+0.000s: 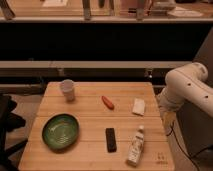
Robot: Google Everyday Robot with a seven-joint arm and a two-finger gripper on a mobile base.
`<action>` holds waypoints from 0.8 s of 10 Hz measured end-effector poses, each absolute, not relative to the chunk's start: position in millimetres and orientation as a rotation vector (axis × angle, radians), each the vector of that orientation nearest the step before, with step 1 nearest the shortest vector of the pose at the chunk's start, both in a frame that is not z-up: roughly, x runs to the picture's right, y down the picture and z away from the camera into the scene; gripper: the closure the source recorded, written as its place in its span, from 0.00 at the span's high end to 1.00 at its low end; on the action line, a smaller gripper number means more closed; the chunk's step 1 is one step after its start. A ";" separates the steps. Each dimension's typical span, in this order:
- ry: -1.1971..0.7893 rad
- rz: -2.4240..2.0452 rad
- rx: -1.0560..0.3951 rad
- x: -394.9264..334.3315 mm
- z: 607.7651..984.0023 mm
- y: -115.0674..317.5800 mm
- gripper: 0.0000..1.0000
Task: Push the ceramic bowl across the table
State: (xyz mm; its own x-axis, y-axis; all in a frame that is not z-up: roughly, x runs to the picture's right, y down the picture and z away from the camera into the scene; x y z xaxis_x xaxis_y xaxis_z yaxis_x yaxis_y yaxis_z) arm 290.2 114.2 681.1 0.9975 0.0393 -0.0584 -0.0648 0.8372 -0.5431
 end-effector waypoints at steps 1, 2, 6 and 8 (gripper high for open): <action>0.045 0.055 -0.576 290.2 681.1 114.2 0.80; 0.045 0.055 -0.576 290.2 681.1 114.2 0.80; 0.046 0.055 -0.576 290.1 681.1 114.4 0.80; 0.047 0.018 -0.572 280.8 678.9 118.6 0.80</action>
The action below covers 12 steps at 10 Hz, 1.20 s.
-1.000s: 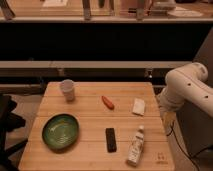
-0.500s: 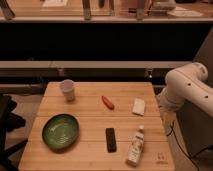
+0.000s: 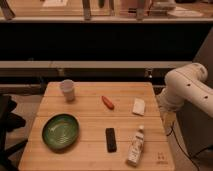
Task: Push the ceramic bowl across the table
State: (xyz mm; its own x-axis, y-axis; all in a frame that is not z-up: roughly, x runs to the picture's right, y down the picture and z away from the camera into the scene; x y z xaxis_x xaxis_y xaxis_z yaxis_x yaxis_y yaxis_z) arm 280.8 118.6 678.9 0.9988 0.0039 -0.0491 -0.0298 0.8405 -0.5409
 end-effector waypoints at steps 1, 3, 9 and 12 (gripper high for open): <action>0.045 -0.016 -0.565 266.6 678.1 120.3 0.80; 0.043 -0.061 -0.556 251.6 677.8 121.9 0.80; 0.036 -0.164 -0.540 226.6 676.7 133.6 0.80; 0.040 -0.203 -0.526 216.8 675.4 141.2 0.80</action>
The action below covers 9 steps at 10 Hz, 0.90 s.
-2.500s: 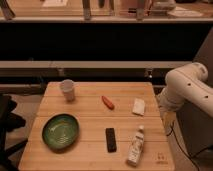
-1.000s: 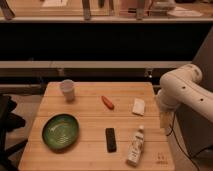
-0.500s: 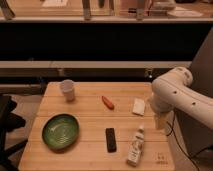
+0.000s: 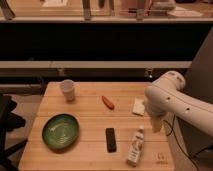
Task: Push the ceramic bowl across the table
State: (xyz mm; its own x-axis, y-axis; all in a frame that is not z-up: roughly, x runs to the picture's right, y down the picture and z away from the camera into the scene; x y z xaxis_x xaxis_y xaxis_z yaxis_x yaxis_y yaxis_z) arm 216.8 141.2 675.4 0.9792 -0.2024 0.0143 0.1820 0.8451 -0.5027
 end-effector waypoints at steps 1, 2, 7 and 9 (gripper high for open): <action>0.039 -0.216 -0.522 210.8 676.1 141.1 0.80; 0.036 -0.230 -0.517 205.8 677.0 141.3 0.80; 0.019 -0.309 -0.510 175.4 680.8 151.1 0.80; 0.012 -0.345 -0.506 153.2 683.6 154.6 0.80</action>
State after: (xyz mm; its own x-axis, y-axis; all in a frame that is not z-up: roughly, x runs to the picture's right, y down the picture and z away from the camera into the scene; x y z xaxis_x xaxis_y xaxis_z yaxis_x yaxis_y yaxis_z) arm 153.2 154.6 683.6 0.9421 -0.3272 0.0731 0.3211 0.8179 -0.4774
